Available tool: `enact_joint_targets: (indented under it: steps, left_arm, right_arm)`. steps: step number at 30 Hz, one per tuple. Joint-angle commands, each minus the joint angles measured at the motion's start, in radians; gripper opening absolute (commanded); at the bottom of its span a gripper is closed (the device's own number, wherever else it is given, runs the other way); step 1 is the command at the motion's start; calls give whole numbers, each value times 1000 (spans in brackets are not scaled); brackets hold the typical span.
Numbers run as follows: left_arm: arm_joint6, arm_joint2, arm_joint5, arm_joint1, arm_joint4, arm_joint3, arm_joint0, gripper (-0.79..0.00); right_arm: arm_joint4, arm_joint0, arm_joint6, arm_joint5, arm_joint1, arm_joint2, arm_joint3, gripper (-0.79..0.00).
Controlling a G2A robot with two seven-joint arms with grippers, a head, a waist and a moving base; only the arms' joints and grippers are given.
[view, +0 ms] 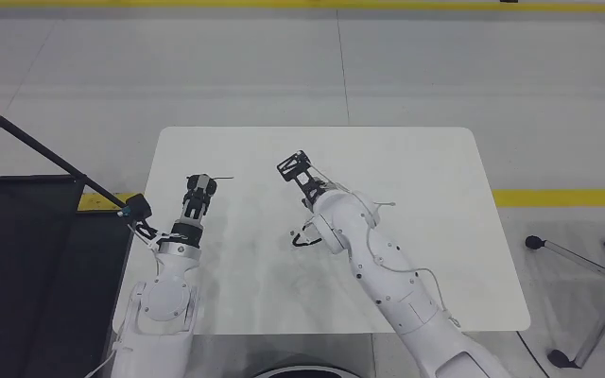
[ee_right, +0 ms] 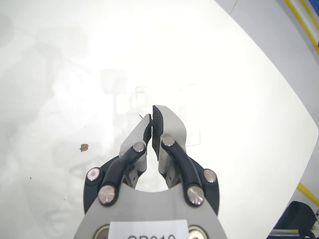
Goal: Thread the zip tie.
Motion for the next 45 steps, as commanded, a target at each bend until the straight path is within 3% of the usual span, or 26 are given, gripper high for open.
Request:
enact_joint_targets:
  steps: [1, 6, 10, 16, 22, 26, 29, 45]
  left_arm:
    - [-24, 9, -3, 3, 12, 4, -7, -785]
    - [-134, 32, -8, 12, 37, 25, -44, -785]
    - [-283, 45, -23, 23, 14, 54, -97, -785]
    - [-531, 45, -59, 43, -32, 167, -232, -785]
    - [-777, 94, -105, 60, -74, 279, -361, -785]
    - [-883, 128, -134, 70, -61, 316, -432, -785]
    - [-887, 149, -136, 74, -49, 314, -458, -785]
    - [-873, 157, -134, 75, -53, 316, -456, -785]
  right_arm:
    - [-2, -30, -23, -7, 7, 29, -60, -785]
    - [32, -114, -60, -78, 29, 118, -226, -785]
    - [110, -183, -96, -178, 46, 199, -353, -785]
    - [280, -274, -159, -378, 74, 338, -484, -785]
    - [447, -360, -186, -566, 103, 468, -602, -785]
    - [504, -404, -158, -633, 121, 526, -671, -785]
    - [514, -427, -130, -636, 130, 544, -720, -785]
    - [514, -429, -127, -632, 131, 545, -724, -785]
